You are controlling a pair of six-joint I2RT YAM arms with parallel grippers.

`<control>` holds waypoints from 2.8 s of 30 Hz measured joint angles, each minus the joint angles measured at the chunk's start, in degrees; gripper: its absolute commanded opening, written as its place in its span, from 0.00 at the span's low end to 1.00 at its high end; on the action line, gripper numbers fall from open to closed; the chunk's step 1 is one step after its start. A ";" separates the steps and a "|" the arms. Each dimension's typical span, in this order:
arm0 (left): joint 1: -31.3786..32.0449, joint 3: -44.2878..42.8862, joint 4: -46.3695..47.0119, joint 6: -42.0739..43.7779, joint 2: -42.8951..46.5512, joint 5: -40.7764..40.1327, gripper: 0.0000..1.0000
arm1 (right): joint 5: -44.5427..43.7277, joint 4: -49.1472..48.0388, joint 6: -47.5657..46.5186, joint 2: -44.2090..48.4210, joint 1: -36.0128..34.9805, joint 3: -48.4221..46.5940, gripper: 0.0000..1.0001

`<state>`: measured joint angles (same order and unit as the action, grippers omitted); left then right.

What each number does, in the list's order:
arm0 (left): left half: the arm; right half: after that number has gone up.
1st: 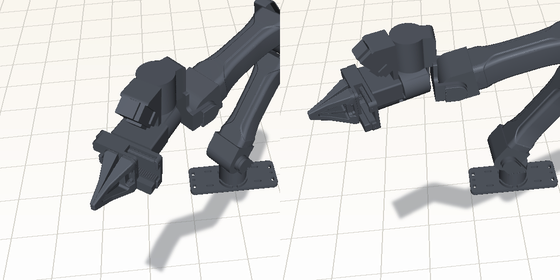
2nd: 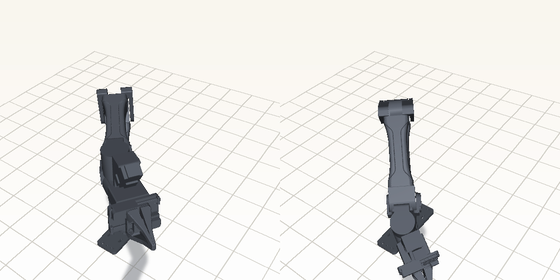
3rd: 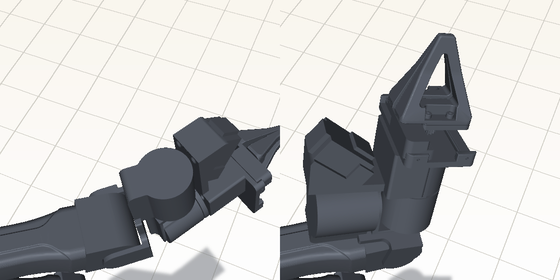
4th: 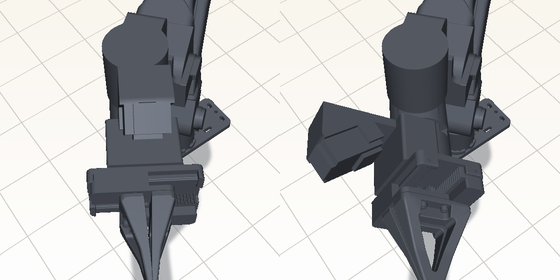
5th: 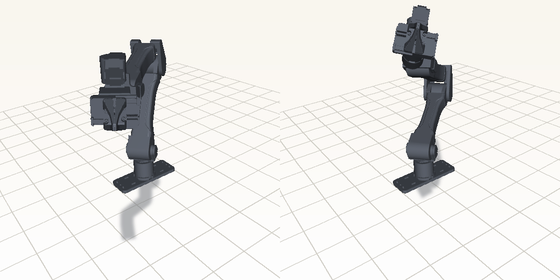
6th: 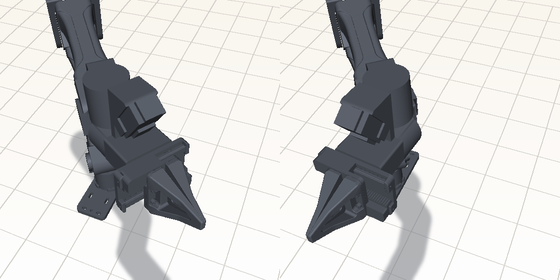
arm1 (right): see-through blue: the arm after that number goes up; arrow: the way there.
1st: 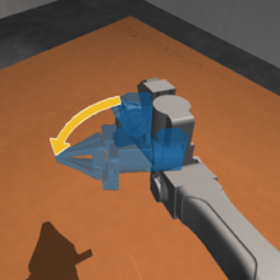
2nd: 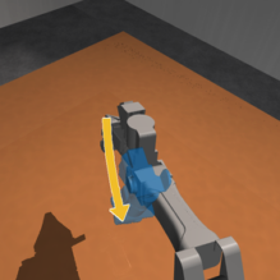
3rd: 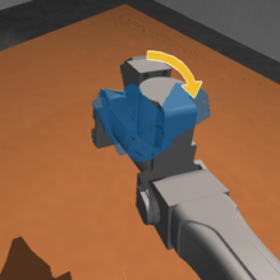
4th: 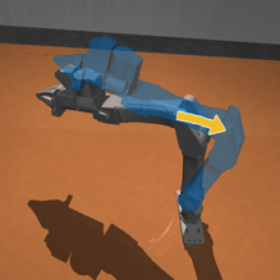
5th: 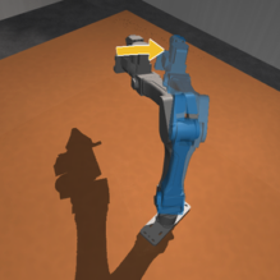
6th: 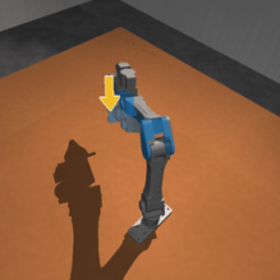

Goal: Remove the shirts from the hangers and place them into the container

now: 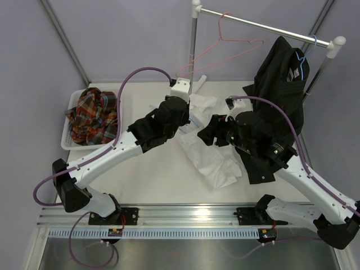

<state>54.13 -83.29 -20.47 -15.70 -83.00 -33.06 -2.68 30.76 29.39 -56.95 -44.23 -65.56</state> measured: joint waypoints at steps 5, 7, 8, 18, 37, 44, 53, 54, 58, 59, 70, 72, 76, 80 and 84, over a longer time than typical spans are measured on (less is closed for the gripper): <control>0.20 0.00 -0.02 0.02 -0.20 -0.20 0.00 | -0.98 -1.60 0.20 -2.69 0.00 0.00 0.63; 0.20 0.00 -0.02 0.02 -0.20 -0.22 0.00 | -1.25 -2.08 0.17 -3.56 0.00 0.00 0.59; 0.20 0.00 -0.02 0.02 -0.20 -0.22 0.00 | -1.36 -2.38 0.20 -3.93 0.00 0.00 0.57; 0.20 0.00 -0.04 0.07 -0.20 -0.20 0.00 | -2.16 -2.71 -0.68 -5.20 0.00 0.00 0.21; -1.68 3.28 0.90 0.17 4.72 -1.99 0.00 | -5.27 -0.61 -2.45 2.10 -0.04 1.36 0.00; -4.44 4.04 0.76 -2.58 7.85 0.76 0.00 | -6.49 0.66 -2.69 9.07 -0.17 4.31 0.00; -9.14 5.79 -1.09 -7.98 10.40 6.38 0.00 | -6.64 1.18 -2.84 15.91 -0.39 8.79 0.00; -9.62 6.03 -1.36 -8.46 10.69 7.06 0.00 | -6.60 1.20 -2.86 16.50 -0.39 9.03 0.00; -12.24 6.62 -3.21 -8.83 11.87 4.09 0.00 | -6.40 5.05 -4.15 19.61 -0.39 9.60 0.00; -13.57 6.67 -3.61 -8.74 12.07 2.47 0.00 | -6.27 5.70 -4.39 20.68 -0.39 9.81 0.00; -16.00 5.33 -5.99 -10.88 10.14 -4.48 0.00 | 0.85 5.70 -6.82 19.52 -0.37 12.70 0.06; -15.63 5.33 -6.12 -11.41 10.12 -4.50 0.00 | 2.14 4.52 -5.97 17.99 -0.37 13.07 0.25; -14.16 5.42 -6.05 -12.09 10.08 -4.50 0.00 | 4.13 -0.63 -3.23 13.77 -0.37 13.05 0.48; -12.20 6.25 -5.75 -12.87 10.05 -4.61 0.00 | 5.25 -7.08 1.09 9.16 -0.68 13.11 0.56; -11.23 7.34 -5.66 -13.88 10.01 -4.74 0.00 | 4.98 -13.29 5.53 5.64 -2.08 13.11 0.61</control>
<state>42.89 -75.94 -26.13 -29.58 -72.99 -37.80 2.31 17.47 34.92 -51.31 -46.30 -52.45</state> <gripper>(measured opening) 0.097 0.598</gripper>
